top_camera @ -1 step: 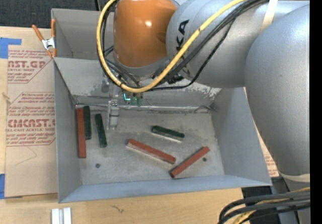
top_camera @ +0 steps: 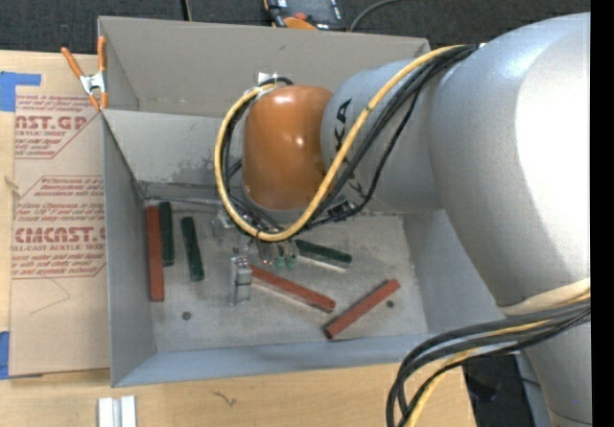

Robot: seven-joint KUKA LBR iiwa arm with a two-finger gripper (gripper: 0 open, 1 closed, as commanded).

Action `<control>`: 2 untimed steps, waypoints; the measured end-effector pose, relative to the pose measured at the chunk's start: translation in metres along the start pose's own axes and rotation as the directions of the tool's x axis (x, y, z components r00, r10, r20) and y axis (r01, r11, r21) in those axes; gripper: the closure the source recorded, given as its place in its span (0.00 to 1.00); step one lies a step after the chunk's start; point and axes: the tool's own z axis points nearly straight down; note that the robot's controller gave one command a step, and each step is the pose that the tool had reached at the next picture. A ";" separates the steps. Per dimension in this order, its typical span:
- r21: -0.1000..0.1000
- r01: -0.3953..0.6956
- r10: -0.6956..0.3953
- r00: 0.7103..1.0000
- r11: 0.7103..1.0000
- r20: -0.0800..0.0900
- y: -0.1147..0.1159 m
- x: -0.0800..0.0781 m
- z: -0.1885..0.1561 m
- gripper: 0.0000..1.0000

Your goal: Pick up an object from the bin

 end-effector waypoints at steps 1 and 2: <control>0.002 0.196 -0.196 0.981 0.981 0.007 -0.063 -0.014 0.036 0.00; -0.001 0.199 -0.199 0.980 0.980 0.010 -0.060 -0.014 0.035 1.00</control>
Offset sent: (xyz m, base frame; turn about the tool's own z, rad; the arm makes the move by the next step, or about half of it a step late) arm 0.0186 -0.0593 -0.0350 -0.2005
